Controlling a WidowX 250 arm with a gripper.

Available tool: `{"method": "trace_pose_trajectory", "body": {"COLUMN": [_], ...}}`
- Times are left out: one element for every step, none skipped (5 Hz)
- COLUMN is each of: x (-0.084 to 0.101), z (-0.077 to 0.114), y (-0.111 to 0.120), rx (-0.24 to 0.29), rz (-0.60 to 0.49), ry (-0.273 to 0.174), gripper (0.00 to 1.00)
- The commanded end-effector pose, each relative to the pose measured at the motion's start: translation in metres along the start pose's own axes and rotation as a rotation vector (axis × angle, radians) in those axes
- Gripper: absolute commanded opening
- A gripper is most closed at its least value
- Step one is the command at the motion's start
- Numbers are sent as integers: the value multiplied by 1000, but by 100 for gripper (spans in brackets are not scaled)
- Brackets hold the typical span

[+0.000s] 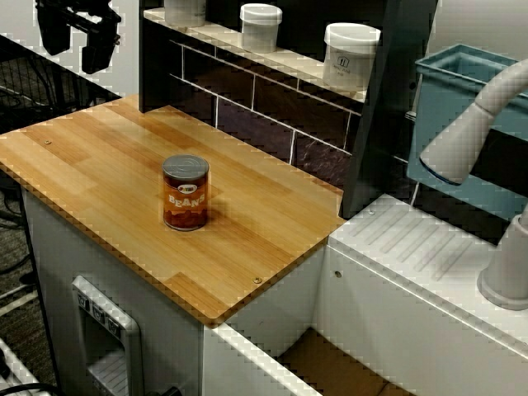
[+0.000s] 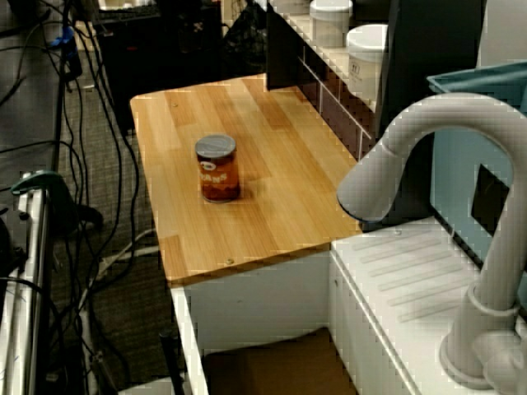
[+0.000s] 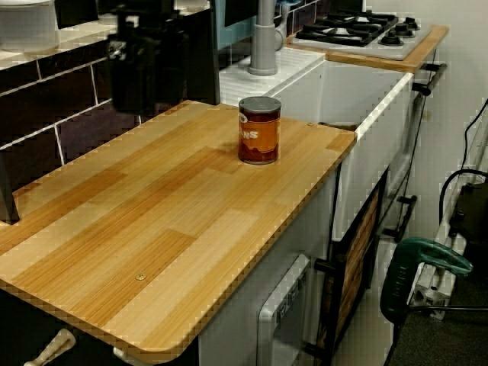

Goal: Push into sink

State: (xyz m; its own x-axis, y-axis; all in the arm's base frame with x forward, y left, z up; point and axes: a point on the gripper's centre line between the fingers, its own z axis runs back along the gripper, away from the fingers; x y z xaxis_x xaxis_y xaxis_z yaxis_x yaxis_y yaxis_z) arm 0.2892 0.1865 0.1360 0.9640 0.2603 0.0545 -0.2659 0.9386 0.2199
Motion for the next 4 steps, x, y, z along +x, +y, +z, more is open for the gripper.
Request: {"method": "trace_pose_trajectory", "body": {"x": [-9, -23, -27, -29], "z": [3, 1, -3, -9], "y": [-4, -19, -29, -38], "rx": [39, 25, 24, 26], "rz": [-40, -44, -48, -57], "ry": [-45, -33, -19, -9], "gripper": [100, 100, 100, 100]}}
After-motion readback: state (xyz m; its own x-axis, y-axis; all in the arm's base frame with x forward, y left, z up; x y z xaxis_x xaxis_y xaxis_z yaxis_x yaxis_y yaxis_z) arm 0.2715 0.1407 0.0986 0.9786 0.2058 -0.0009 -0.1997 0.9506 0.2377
